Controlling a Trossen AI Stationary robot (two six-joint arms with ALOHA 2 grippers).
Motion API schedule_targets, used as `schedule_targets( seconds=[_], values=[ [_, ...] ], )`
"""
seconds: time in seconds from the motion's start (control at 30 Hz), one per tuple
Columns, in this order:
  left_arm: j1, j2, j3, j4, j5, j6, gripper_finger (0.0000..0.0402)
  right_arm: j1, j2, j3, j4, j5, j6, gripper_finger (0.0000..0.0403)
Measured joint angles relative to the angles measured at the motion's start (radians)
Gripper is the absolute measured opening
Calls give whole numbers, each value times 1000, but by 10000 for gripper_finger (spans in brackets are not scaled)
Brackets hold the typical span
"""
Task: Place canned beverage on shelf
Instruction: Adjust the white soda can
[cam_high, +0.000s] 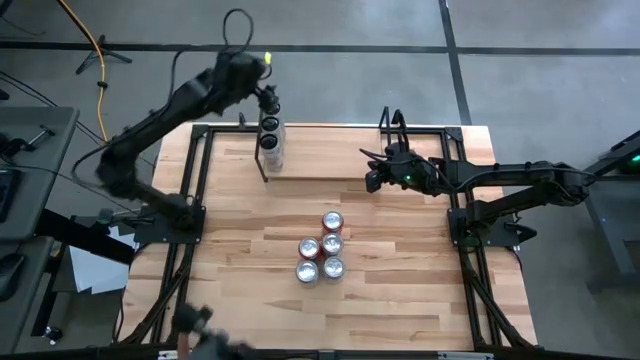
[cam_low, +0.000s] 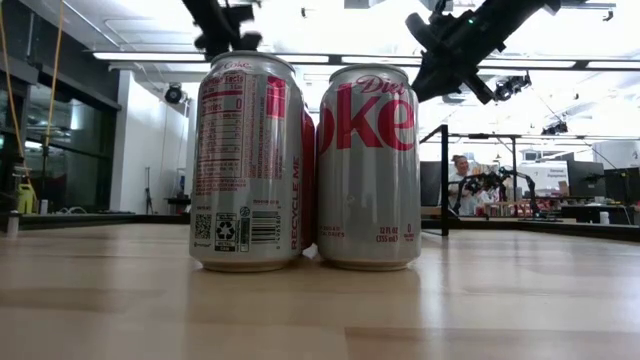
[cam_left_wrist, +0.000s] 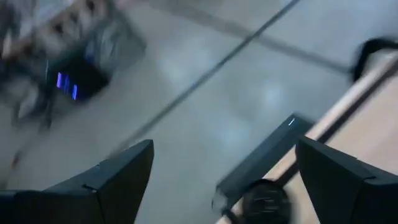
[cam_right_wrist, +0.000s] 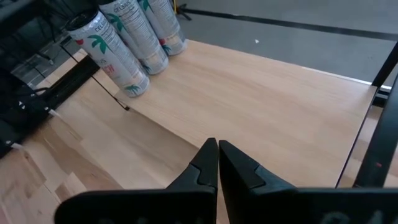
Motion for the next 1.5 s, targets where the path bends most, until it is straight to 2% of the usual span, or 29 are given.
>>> schedule_targets(
  seconds=[0.1,0.2,0.43,0.47,0.7,0.93,1.5],
  values=[
    [69,144,107,-127,30,-74,290,0,0,0,-3,0,0,0],
    [105,260,223,-220,101,-156,230,0,0,0,-3,0,-3,0],
    [140,411,392,-274,223,-266,31,0,0,0,-3,-1,-1,0],
    [144,422,401,-282,240,-282,16,0,0,0,-3,-1,0,0],
    [178,475,402,-413,307,-385,2,0,0,0,-3,-1,8,0],
    [181,482,401,-429,359,-391,0,0,0,0,-3,-2,8,0],
    [171,482,402,-497,363,-391,0,0,0,0,-3,-2,8,0]
  ],
)
